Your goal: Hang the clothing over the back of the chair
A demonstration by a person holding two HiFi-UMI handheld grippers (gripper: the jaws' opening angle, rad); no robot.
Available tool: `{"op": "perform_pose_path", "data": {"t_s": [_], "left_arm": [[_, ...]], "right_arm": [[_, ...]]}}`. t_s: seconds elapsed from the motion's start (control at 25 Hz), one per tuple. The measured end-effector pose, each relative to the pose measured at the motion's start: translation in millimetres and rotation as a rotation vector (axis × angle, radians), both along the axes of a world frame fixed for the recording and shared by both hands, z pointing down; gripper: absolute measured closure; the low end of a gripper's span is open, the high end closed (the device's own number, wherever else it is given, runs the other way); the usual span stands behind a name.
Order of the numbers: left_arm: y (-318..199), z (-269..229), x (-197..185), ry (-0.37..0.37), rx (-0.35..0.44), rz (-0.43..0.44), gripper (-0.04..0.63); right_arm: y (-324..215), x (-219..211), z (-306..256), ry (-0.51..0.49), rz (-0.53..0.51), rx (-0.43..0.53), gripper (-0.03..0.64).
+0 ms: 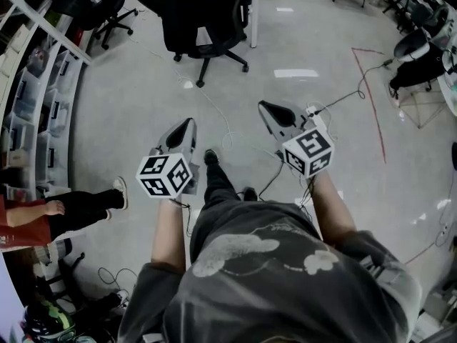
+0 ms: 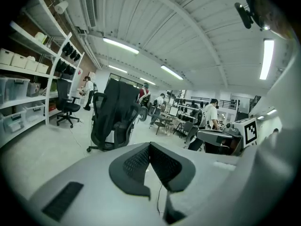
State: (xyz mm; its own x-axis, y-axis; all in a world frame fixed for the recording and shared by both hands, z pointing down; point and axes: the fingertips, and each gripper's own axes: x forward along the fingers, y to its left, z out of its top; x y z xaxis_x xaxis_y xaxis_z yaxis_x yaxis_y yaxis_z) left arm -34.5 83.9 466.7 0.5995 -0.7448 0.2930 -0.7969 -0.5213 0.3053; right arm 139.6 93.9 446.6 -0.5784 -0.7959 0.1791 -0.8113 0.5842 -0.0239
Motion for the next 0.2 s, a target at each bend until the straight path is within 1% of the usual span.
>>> {"op": "perform_pose_path", "data": {"t_s": [0.2], "left_arm": [[5,13,-6,0.002,-0.028,0.000,0.595]], "right_arm": [[2,-5,7,0.000,0.008,-0.028,0.626]]}}
